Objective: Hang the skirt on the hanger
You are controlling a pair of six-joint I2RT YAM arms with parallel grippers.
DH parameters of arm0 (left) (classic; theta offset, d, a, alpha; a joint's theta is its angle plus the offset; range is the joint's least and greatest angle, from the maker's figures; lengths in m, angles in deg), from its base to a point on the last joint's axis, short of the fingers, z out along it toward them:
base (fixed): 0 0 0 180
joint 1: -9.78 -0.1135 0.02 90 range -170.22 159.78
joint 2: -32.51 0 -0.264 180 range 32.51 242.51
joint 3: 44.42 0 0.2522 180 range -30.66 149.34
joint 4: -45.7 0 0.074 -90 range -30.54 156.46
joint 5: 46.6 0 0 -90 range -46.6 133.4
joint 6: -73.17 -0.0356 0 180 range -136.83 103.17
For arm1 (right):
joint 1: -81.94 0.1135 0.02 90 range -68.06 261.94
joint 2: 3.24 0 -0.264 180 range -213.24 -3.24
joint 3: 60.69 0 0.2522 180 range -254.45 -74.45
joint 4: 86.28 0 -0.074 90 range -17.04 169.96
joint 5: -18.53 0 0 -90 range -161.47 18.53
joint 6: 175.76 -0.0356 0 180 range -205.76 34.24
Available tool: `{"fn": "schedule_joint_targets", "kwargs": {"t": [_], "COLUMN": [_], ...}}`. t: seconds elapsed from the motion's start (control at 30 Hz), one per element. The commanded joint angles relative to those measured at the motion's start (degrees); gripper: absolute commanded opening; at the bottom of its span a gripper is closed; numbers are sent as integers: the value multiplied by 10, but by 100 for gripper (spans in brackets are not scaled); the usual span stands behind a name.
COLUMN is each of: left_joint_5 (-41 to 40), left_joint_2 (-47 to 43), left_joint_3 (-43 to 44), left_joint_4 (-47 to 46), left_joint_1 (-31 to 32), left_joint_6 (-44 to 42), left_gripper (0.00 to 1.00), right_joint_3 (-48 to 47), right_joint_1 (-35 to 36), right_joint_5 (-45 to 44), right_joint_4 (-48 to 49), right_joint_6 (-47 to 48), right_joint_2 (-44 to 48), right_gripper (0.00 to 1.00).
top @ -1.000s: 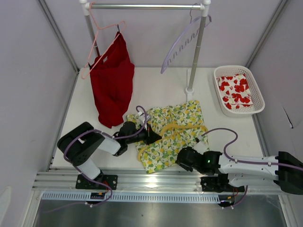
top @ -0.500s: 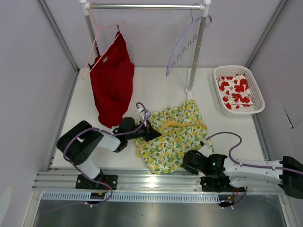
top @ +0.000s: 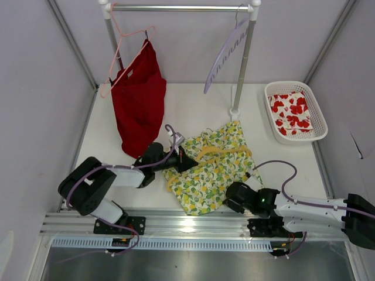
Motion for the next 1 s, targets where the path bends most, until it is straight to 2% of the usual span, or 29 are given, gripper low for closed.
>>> {"fn": "schedule_joint_targets", "kwargs": {"t": [0.0,0.3,0.5,0.6,0.63,0.73,0.83,0.97], "left_joint_5": [-33,-39,-76,-113,-122,-170,-225,-277], "left_joint_2": [-55,-169,-242,-277,-299,-328,-363,-416], "left_joint_3": [1,23,6,10,13,21,36,59], "left_joint_4": [0,89,118,163,173,219,277,361], "left_joint_1": [-9,-8,4,12,14,19,24,25], "left_joint_6": [-20,-17,-4,-14,-16,-20,-27,-34], "left_gripper": [0,0,0,0,0,0,0,0], "right_joint_3": [-13,-27,-73,-107,-118,-175,-237,-301], "right_joint_1": [-2,-23,-50,-57,-61,-85,-122,-189], "right_joint_5": [-4,-18,-20,-30,-31,-41,-48,-35], "right_joint_4": [-24,-44,-25,-33,-37,-63,-90,-106], "right_joint_6": [32,63,108,135,156,197,229,294], "right_joint_2": [-16,6,-11,-17,-16,-5,10,33], "right_gripper": [5,8,17,41,53,71,77,78]}}
